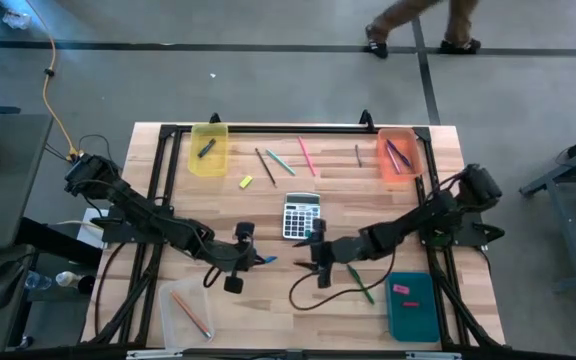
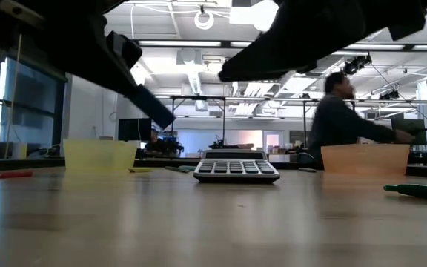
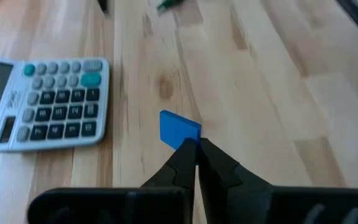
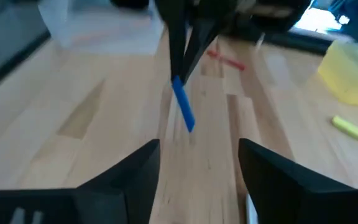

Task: Sort crayons/erasers/pens/pencils in bins
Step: Put the blue eraser into the blue bin

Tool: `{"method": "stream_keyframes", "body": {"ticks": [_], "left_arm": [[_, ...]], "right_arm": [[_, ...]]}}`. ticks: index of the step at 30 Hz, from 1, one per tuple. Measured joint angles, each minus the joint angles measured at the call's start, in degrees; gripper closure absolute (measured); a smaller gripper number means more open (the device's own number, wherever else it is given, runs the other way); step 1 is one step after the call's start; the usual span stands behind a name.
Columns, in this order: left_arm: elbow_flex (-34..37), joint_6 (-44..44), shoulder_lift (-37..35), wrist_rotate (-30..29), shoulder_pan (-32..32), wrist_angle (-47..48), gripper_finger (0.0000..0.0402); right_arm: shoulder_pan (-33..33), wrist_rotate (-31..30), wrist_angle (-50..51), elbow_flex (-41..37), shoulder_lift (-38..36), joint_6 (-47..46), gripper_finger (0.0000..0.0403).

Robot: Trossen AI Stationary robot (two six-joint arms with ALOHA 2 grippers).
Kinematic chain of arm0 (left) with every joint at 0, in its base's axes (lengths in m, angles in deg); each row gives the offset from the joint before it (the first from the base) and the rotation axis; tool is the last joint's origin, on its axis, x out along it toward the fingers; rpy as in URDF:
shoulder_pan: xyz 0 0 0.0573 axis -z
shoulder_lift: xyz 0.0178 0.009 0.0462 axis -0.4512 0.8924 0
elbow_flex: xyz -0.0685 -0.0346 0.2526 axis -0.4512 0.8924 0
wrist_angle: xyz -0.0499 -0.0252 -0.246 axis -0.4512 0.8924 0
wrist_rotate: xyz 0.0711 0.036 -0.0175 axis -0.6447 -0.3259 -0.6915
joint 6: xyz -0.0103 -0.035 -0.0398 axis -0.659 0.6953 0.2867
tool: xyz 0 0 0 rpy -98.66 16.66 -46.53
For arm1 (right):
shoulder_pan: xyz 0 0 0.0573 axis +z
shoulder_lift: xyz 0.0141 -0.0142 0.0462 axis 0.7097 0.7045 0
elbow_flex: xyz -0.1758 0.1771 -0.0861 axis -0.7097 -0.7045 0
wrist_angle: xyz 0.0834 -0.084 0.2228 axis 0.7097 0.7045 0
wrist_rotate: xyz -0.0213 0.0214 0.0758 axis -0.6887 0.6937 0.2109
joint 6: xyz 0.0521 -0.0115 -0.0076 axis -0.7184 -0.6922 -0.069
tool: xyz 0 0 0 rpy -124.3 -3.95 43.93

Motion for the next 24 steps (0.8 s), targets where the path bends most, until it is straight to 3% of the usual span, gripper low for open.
{"method": "stream_keyframes", "body": {"ticks": [10, 19, 24], "left_arm": [[0.0, -2.6, 0.3, 0.0, 0.0, -5.6, 0.0401], [0.0, -4.9, 0.3, -0.1, -0.9, -10.3, 0.0401], [0.0, -4.9, 0.3, -0.1, -2.8, -10.9, 0.0401]], "right_arm": [[-1.5, 1.9, 16.0, 14.5, 6.9, 1.0, 0.0187], [-2.5, 3.2, 18.2, 16.1, 7.8, 1.1, 0.0189], [-2.5, 3.5, 18.4, 16.1, 7.8, 1.7, 0.0226]]}}
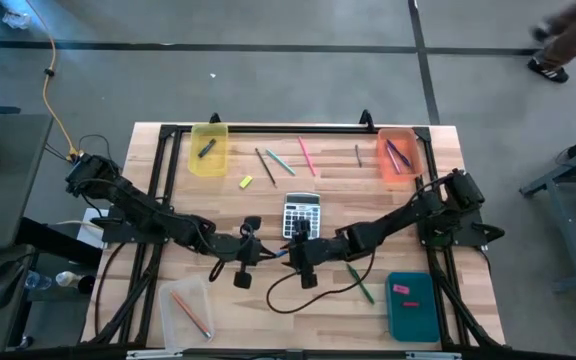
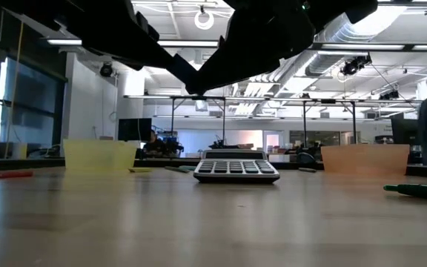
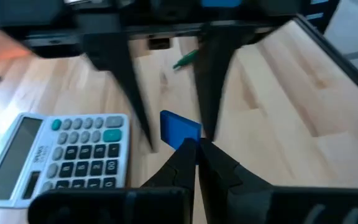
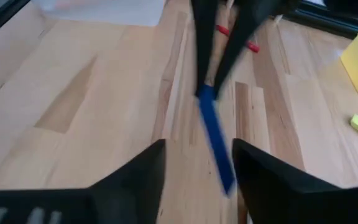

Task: Sort crayons/erasers/pens/pencils in bins
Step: Put the blue eraser into the blue bin

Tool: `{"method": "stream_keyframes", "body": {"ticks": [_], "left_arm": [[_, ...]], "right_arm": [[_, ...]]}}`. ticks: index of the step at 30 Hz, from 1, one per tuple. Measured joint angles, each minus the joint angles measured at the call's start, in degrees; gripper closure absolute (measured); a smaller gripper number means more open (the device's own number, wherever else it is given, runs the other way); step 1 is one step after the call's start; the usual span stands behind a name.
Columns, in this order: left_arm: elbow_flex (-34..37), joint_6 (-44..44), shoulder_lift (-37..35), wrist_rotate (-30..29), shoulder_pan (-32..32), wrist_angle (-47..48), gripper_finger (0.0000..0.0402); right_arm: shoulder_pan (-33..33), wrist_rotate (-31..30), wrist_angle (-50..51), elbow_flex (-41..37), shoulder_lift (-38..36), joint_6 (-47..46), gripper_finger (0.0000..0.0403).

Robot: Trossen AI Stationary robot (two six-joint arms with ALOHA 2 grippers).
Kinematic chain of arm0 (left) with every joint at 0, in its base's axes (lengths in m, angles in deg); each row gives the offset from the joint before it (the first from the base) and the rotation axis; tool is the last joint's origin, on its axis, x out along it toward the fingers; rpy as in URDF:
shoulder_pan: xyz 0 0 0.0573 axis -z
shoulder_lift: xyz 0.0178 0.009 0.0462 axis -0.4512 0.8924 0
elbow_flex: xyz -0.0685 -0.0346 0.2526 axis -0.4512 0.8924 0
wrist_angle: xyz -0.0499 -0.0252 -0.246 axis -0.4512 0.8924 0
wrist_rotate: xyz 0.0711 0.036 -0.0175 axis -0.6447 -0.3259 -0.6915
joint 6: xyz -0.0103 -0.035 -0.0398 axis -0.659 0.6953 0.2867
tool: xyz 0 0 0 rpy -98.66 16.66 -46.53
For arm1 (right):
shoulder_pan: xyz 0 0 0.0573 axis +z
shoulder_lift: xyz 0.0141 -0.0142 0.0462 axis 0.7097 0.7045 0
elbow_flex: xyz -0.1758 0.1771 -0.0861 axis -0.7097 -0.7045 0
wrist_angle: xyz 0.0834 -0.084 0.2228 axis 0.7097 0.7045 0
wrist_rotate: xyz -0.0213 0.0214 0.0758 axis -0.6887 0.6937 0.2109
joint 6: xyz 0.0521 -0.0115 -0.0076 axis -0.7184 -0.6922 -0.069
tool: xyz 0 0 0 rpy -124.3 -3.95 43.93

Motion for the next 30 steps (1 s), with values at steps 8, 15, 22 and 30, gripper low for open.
{"method": "stream_keyframes", "body": {"ticks": [8, 15, 22, 30], "left_arm": [[0.0, 0.4, 0.0, 1.0, -1.0, -0.9, 0.0401], [0.0, 1.6, -0.9, 0.3, 0.0, -1.0, 0.0377], [0.1, 2.0, -4.2, -3.1, 1.1, -1.1, 0.0318], [3.7, 4.4, -5.6, -6.0, 2.2, -1.7, 0.0317]], "right_arm": [[0.0, -0.1, 0.0, 0.0, 0.0, 0.3, 0.0379], [0.5, -0.6, 3.8, -0.1, -2.9, -2.2, 0.0375], [3.3, 0.3, 20.8, -0.1, -11.6, -11.8, 0.0395], [14.2, 5.5, 45.3, -0.1, -19.9, -38.6, 0.0390]]}}
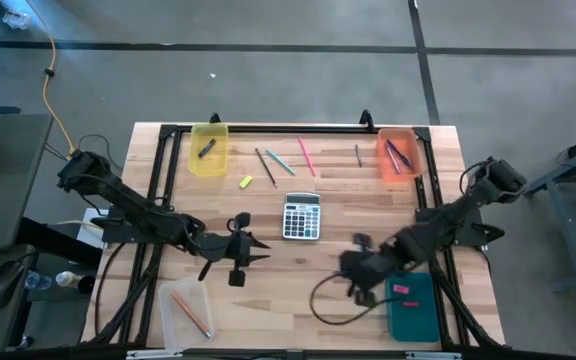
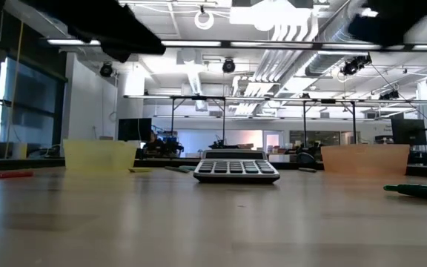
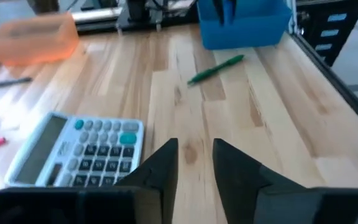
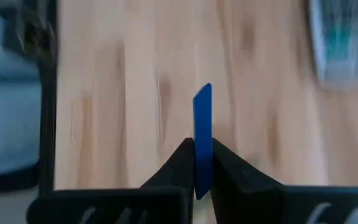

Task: Sort crayons/erasers/pens/pencils in bins
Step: Put the blue eraser into the blue bin, then put the gray crayon into the yellow bin

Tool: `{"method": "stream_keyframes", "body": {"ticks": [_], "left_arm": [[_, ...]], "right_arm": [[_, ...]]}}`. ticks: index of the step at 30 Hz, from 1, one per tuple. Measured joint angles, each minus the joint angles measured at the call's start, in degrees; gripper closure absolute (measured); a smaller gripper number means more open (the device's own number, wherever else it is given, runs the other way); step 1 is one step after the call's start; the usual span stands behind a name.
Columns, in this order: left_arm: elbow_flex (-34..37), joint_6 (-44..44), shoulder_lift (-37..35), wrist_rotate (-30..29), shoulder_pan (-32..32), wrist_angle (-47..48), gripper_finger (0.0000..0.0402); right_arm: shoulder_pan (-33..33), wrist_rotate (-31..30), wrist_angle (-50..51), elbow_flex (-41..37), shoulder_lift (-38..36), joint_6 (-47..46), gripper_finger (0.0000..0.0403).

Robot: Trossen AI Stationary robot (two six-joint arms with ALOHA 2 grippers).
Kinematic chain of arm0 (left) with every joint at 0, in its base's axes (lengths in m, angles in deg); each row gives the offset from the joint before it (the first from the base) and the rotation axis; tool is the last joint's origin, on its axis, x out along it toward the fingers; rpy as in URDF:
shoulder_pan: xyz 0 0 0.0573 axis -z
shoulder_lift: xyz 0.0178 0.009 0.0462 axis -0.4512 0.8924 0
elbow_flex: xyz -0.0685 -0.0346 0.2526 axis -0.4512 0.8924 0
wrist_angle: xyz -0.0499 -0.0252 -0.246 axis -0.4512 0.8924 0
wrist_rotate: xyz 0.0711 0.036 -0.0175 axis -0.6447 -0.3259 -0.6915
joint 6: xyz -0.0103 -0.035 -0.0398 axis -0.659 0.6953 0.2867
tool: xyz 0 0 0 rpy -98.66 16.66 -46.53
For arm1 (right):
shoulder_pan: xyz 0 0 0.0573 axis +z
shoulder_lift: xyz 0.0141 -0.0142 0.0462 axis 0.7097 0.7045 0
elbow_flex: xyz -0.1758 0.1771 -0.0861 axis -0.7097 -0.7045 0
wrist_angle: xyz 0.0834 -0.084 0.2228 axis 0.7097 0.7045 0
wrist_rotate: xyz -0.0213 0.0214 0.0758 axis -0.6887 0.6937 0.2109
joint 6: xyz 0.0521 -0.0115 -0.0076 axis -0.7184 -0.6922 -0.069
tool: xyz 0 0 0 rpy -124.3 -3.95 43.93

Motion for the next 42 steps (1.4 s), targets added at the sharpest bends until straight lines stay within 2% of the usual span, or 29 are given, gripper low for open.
{"method": "stream_keyframes", "body": {"ticks": [6, 11, 14, 17, 20, 22, 25, 29, 32, 35, 37, 39, 42], "left_arm": [[3.0, 0.2, 0.0, 6.1, 0.0, -4.5, 0.0369], [3.0, -2.6, 0.0, 10.4, 0.9, -6.7, 0.0399], [2.9, -3.3, 0.0, 11.6, 2.2, -7.4, 0.0397], [2.9, -3.3, 0.0, 11.6, 3.7, -6.8, 0.0400], [2.9, -1.6, 0.0, 10.7, 5.7, -6.4, 0.0401], [2.6, -1.1, 0.0, 9.3, 7.4, -5.0, 0.0401], [-1.1, 0.9, -0.3, 6.4, 10.1, 4.7, 0.0401], [-10.1, 6.9, -0.4, 3.0, 14.1, 25.9, 0.0401], [-17.1, 15.7, -0.4, 4.7, 17.2, 41.6, 0.0401], [-21.3, 26.4, -0.4, 9.9, 20.9, 53.7, 0.0401], [-22.1, 34.1, -0.5, 14.0, 23.4, 57.6, 0.0402], [-21.9, 42.5, -0.4, 17.6, 26.0, 60.8, 0.0402], [-19.4, 51.8, 0.0, 17.6, 29.9, 61.6, 0.0402]], "right_arm": [[9.4, 7.3, 16.7, 0.0, -0.9, -25.2, 0.0390], [16.7, 11.2, 22.4, 0.0, -0.9, -40.9, 0.0390], [20.2, 11.2, 21.6, -2.0, -0.9, -46.0, 0.0390], [22.1, 11.8, 18.3, -7.3, -0.9, -50.7, 0.0390], [22.4, 14.1, 12.2, -12.4, -0.8, -52.0, 0.0390], [22.8, 12.5, 11.9, -13.7, -0.8, -52.3, 0.0389], [22.8, 11.8, 12.3, -14.4, -0.8, -52.5, 0.0380], [22.4, 15.2, 16.1, -12.8, -0.8, -52.4, 0.0337], [22.4, 14.8, 21.5, -9.9, -0.9, -52.0, 0.0302], [22.3, 14.3, 25.2, -7.2, -0.9, -51.5, 0.0283], [22.3, 14.2, 24.9, -5.8, -0.9, -50.1, 0.0289], [22.3, 12.3, 24.9, -4.9, -0.9, -48.4, 0.0312], [22.1, 9.1, 24.9, -4.0, -0.9, -45.7, 0.0368]]}}
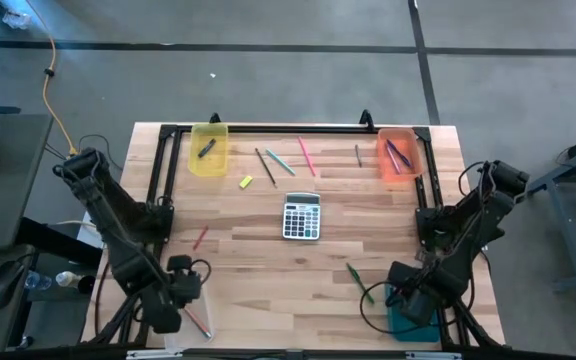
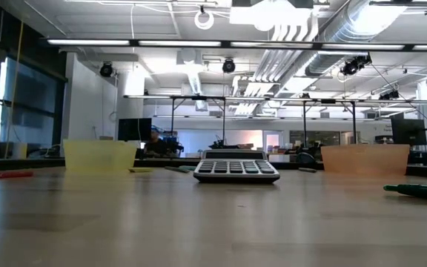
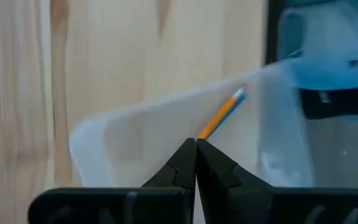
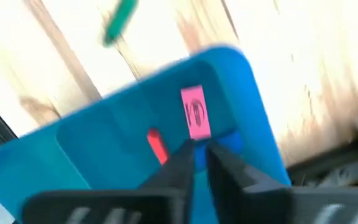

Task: Sort crayons/erasers/pens/pencils in bins
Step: Put the gray crayon into the yellow bin

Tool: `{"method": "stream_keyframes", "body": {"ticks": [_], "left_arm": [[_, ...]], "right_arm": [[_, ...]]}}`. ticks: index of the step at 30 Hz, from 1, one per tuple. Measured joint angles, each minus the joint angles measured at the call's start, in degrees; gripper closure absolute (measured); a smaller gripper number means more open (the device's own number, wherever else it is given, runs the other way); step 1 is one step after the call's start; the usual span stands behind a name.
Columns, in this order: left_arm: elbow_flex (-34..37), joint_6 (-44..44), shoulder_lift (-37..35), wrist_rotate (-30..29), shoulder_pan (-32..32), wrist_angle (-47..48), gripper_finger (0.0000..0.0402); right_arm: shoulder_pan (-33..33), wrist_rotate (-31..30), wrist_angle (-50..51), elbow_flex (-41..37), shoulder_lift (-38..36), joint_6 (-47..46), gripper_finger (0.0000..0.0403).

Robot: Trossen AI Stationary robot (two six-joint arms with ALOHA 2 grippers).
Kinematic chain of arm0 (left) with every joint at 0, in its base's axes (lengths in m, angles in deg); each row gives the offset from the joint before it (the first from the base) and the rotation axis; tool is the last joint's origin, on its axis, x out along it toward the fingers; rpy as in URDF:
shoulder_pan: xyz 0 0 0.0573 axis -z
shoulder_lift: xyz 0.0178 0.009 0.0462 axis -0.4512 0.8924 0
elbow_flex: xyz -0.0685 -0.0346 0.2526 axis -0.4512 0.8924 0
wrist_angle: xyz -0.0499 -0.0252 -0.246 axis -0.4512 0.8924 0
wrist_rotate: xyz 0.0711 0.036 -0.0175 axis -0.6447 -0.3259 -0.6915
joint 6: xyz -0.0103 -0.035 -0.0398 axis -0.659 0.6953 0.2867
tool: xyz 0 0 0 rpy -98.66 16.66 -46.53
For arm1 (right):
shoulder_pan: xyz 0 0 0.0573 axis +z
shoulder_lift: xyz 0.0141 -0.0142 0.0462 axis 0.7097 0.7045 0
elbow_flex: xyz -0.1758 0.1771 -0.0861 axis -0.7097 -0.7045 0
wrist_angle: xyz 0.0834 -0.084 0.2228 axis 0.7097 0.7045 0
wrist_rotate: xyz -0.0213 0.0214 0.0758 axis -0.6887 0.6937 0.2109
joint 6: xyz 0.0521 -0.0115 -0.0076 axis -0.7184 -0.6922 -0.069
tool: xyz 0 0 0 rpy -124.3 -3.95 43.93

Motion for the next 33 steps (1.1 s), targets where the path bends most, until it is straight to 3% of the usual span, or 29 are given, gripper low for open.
{"method": "stream_keyframes", "body": {"ticks": [2, 6, 14, 23, 28, 33], "left_arm": [[2.3, 4.5, 1.1, -1.0, 1.8, 0.0, 0.0402], [6.0, 8.8, 3.7, -5.3, 3.6, -2.8, 0.0402], [7.7, 5.4, 9.4, -14.2, 1.6, -4.6, 0.0402], [7.6, -2.7, 10.7, -22.6, -3.0, -5.9, 0.0402], [7.6, -5.9, 10.7, -22.8, -5.8, -5.9, 0.0401], [5.4, -8.1, 9.2, -16.4, -6.9, -1.1, 0.0401]], "right_arm": [[-0.2, -2.0, 0.0, 0.4, 0.0, 1.7, 0.0393], [-0.6, -5.0, -0.5, 0.7, 0.0, 2.6, 0.0382], [-1.2, -10.0, -0.7, 0.7, 0.0, 5.3, 0.0398], [-1.2, -11.6, -0.9, 0.7, 0.0, 5.7, 0.0402], [-1.2, -12.8, -1.8, 0.7, 0.0, 7.5, 0.0402], [-1.7, -12.8, -1.8, 0.7, 0.0, 8.6, 0.0403]]}}
